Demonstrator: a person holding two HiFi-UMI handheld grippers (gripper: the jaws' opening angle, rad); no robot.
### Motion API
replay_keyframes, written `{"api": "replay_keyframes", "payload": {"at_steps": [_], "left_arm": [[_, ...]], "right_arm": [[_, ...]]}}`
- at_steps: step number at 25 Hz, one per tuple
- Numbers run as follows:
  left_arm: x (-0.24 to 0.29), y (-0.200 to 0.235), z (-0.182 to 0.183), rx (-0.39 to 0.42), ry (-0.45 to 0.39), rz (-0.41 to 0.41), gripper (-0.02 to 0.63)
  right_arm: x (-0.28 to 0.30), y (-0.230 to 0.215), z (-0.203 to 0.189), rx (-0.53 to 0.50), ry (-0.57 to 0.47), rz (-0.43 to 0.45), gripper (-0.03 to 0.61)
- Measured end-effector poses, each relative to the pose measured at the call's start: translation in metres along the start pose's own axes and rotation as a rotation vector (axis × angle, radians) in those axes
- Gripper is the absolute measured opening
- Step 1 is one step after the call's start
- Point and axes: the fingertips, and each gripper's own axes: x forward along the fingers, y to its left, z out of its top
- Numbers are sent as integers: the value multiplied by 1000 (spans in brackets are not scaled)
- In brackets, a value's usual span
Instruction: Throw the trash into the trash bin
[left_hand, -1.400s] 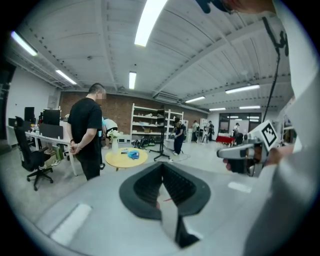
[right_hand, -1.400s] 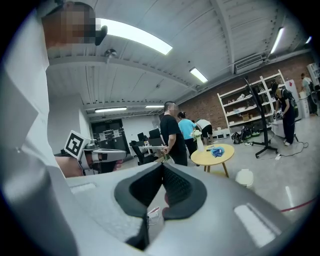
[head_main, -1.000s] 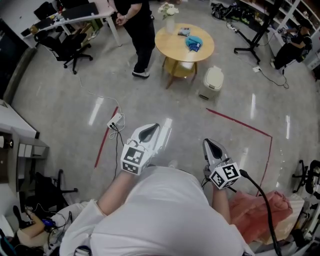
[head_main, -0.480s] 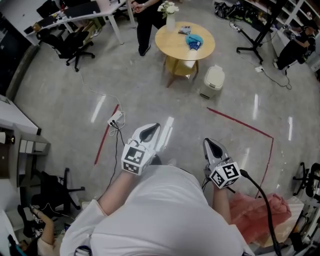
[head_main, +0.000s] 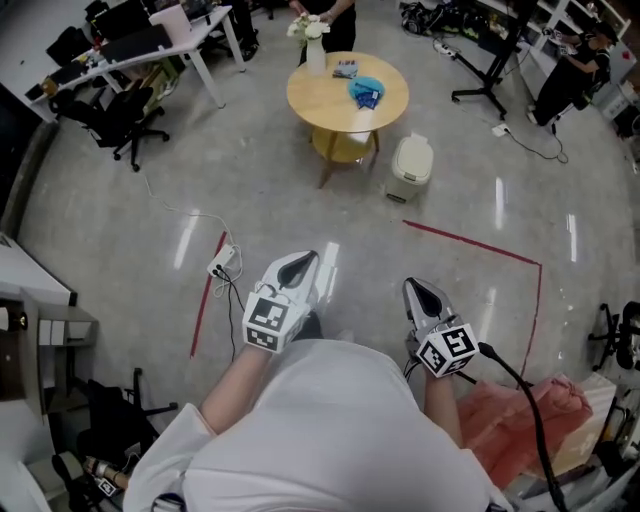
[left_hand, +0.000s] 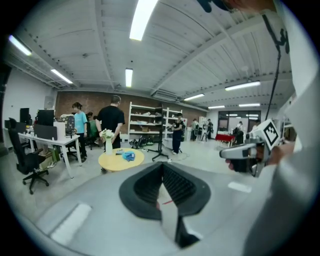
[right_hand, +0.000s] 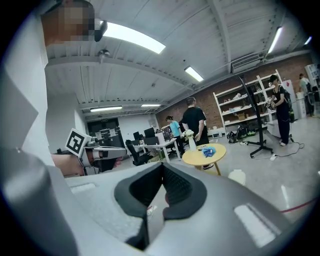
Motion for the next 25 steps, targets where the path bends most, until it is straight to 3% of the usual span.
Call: {"api": "replay_keyframes", "payload": {"at_steps": [14,25], "left_arm": [[82,66,39,26,-3,-139,6],[119,121,47,44,19,-225,6]], "right_arm": [[76,-32,42,9,-22,-124,1],[134,-39,52,19,-10,-195,1]]}}
